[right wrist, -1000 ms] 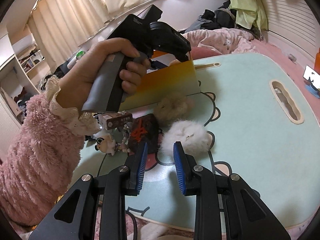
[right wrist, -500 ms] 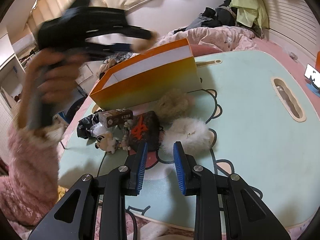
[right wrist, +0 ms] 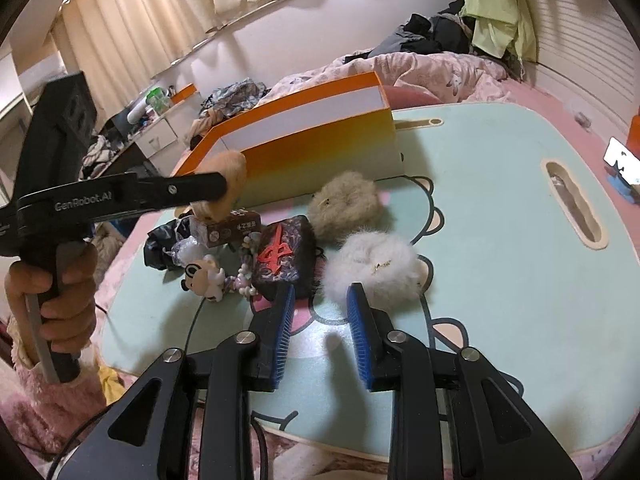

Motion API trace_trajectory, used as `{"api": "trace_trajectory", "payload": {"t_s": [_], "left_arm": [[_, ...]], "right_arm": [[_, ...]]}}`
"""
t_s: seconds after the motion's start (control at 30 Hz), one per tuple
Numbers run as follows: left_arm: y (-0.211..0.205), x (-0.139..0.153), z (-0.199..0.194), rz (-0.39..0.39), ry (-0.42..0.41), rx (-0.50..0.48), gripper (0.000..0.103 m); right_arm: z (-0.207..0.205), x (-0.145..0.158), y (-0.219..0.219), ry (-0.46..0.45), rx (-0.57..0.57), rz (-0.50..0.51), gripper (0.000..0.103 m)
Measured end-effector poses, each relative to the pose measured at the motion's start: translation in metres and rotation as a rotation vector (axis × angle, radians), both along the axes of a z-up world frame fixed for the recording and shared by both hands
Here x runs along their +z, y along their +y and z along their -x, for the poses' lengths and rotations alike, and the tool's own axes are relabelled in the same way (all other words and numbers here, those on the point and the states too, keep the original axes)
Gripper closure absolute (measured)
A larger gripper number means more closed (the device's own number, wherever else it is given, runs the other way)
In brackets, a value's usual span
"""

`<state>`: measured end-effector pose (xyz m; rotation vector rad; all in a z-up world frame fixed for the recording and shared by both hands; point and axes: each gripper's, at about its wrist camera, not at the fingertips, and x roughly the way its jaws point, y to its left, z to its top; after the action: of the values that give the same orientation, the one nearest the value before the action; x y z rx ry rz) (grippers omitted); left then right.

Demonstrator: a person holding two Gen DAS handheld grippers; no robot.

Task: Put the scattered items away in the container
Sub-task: 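Carry tan plush out of box and set it on table with left tool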

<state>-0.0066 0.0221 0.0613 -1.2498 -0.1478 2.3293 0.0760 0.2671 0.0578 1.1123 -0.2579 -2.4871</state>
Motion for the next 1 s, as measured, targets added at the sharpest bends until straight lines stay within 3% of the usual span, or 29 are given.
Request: {"api": "trace_trajectory", "payload": {"t_s": [0.03,0.07,0.27,0.4,0.53,0.67,0.83,1.0], "left_arm": [[0.0,-0.001,0.0,0.008,0.001,0.005,0.062],[0.0,-0.003,0.0,0.014,0.001,0.009,0.062],[0.017,-0.006,0.003,-0.006,-0.008,-0.022,0.06],[0.026,-0.012,0.009,0.002,-0.024,-0.013,0.054],[0.017,-0.007,0.003,-0.061,-0.033,-0.009,0.039],[0.001,0.018,-0.019,-0.085,0.023,0.001,0.031],[-0.024,0.032,-0.066,-0.018,0.11,0.064,0.014],[-0.042,-0.002,-0.104,0.108,0.122,0.167,0.014]], "right_arm": [[-0.002,0.002,0.0,0.016,-0.01,-0.005,0.034],[-0.004,0.004,0.001,0.031,-0.016,-0.009,0.033],[-0.001,0.005,-0.002,0.029,-0.006,-0.018,0.033],[0.0,0.004,0.0,0.021,-0.005,-0.015,0.033],[0.0,0.005,0.001,0.025,-0.012,-0.015,0.033],[0.0,0.007,0.001,0.032,-0.009,-0.023,0.033],[-0.004,0.013,-0.006,0.064,0.028,-0.095,0.033],[-0.013,0.005,-0.011,0.05,0.058,-0.173,0.033]]}}
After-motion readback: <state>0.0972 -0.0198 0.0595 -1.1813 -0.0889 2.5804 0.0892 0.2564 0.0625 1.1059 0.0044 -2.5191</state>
